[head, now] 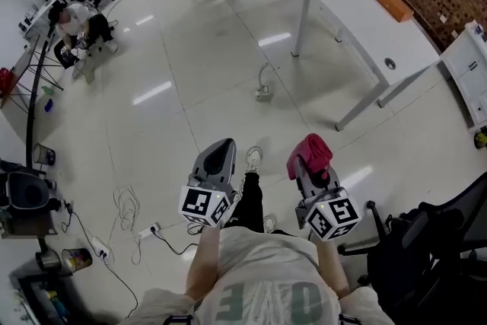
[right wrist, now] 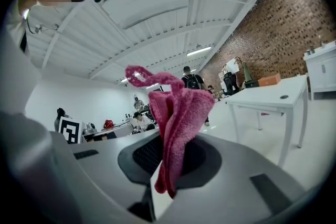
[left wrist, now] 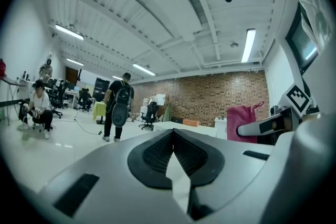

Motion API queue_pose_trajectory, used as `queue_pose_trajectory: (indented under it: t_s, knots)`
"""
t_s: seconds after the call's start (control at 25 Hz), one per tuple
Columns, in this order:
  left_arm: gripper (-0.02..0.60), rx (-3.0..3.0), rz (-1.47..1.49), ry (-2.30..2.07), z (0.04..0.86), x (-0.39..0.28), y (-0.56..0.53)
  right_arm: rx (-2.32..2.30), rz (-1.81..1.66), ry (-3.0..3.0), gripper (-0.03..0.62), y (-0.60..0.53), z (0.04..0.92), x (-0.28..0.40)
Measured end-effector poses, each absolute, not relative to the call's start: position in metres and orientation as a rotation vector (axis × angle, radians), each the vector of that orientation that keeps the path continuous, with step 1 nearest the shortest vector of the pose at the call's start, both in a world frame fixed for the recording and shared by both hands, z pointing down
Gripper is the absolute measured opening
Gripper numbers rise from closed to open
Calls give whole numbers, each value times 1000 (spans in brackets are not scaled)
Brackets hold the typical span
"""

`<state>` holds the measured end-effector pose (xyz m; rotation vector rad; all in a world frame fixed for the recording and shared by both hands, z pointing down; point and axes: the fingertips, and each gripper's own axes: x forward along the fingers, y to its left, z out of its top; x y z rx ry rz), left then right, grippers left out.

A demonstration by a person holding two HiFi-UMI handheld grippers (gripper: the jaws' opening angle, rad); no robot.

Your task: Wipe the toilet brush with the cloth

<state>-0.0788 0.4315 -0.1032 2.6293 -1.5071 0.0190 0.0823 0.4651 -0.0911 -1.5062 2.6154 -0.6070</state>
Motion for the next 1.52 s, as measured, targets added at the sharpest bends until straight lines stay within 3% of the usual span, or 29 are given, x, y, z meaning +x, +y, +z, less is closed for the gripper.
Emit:
queue_pose_trajectory:
  t_s: [0.24,0.8,1.36,1.52]
  knots:
    - [3,2582,-13,-1486,-83,-98,321,-1532,-647,2634,31,356,-75,65]
    - [3,2682,-61,-1427,-127,-143,38,-1603,-473,2528,31,78,-137,40]
    - [3,2632,-54,-1437,-106,-107,-19,-1587,-485,2523,31,-8,-128,80]
    - [3,2688,-84,-1414,-68,-90,-28,-1549,-404,2575,31,-21,-86,92]
